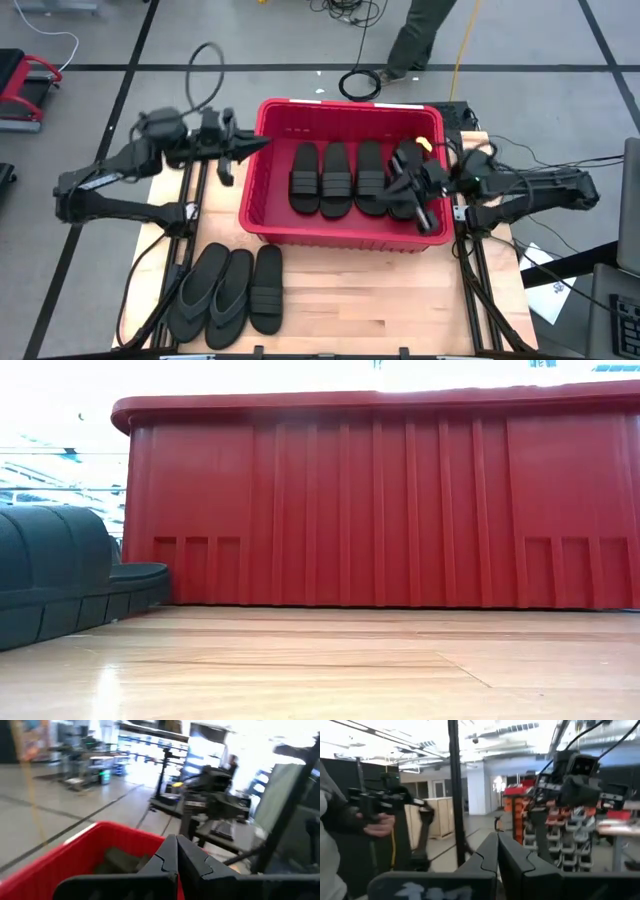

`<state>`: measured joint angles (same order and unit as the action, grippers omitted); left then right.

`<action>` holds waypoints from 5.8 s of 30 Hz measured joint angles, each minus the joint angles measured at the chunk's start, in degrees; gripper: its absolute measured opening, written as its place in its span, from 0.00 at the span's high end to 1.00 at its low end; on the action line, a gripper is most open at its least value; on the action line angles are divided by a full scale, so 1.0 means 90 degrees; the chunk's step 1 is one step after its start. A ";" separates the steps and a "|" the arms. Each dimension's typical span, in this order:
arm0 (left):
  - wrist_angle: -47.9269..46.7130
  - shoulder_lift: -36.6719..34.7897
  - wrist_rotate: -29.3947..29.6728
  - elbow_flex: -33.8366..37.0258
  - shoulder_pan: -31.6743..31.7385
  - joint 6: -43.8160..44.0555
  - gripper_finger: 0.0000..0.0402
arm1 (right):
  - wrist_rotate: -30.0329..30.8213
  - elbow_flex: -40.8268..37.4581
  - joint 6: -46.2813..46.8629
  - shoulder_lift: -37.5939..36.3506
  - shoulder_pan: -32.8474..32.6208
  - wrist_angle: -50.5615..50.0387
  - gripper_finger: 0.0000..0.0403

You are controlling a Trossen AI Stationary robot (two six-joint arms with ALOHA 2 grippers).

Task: Pick and place slides into bin
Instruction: Put the black slipper into the red organizer bin

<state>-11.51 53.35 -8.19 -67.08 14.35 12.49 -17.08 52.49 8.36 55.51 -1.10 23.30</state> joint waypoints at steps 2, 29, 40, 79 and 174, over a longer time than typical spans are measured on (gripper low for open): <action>-0.0016 -0.0373 0.0817 0.0331 -0.0454 0.0238 1.00 | 0.0442 -0.0087 -0.0062 -0.0240 -0.0455 -0.0333 1.00; -0.2807 -0.0665 0.0410 0.0684 -0.3466 0.0806 0.93 | 0.4761 -0.0648 -0.1343 -0.0030 -0.2529 0.0745 1.00; -0.3166 -0.0067 0.1299 0.0684 -0.4628 0.0562 0.91 | 0.4726 -0.0648 -0.1719 -0.0025 -0.2529 0.0847 1.00; -0.2159 0.3542 -0.0706 0.1477 -0.4417 0.1675 0.44 | 0.3110 -0.0639 0.0155 -0.1096 -0.2653 -0.1052 1.00; -0.2103 0.3028 -0.0950 -0.0039 -0.5626 0.2811 0.99 | 0.3029 -0.0639 -0.0578 -0.1096 -0.2650 -0.2019 1.00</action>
<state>-30.44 80.60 -16.74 -67.44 -36.28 37.79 10.17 46.74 3.16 45.65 -24.95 5.13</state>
